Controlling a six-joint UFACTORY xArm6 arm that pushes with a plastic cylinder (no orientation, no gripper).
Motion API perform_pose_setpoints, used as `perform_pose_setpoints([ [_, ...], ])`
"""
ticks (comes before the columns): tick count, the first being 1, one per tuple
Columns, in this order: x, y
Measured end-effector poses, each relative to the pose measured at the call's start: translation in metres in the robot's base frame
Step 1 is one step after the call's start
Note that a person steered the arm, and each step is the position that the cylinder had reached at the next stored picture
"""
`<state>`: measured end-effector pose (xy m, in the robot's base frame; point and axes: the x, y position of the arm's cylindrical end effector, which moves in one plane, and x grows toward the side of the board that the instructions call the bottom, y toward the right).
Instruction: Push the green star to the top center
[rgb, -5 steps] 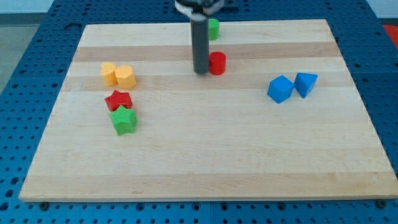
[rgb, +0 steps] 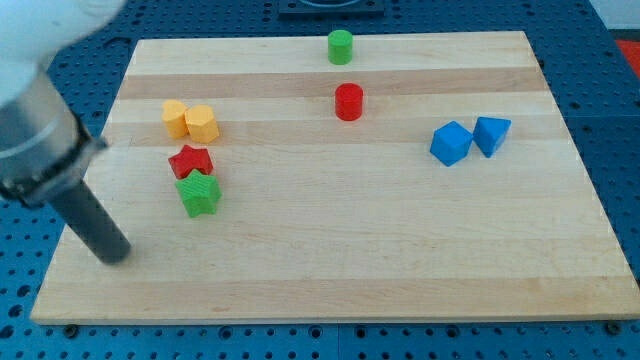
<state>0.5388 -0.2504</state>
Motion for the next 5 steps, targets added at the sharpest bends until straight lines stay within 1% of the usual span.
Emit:
perform_pose_setpoints([
  [1, -0.05, 0.008],
  [2, -0.037, 0.062],
  [3, -0.014, 0.096],
  [4, -0.042, 0.102],
  [5, -0.026, 0.089],
])
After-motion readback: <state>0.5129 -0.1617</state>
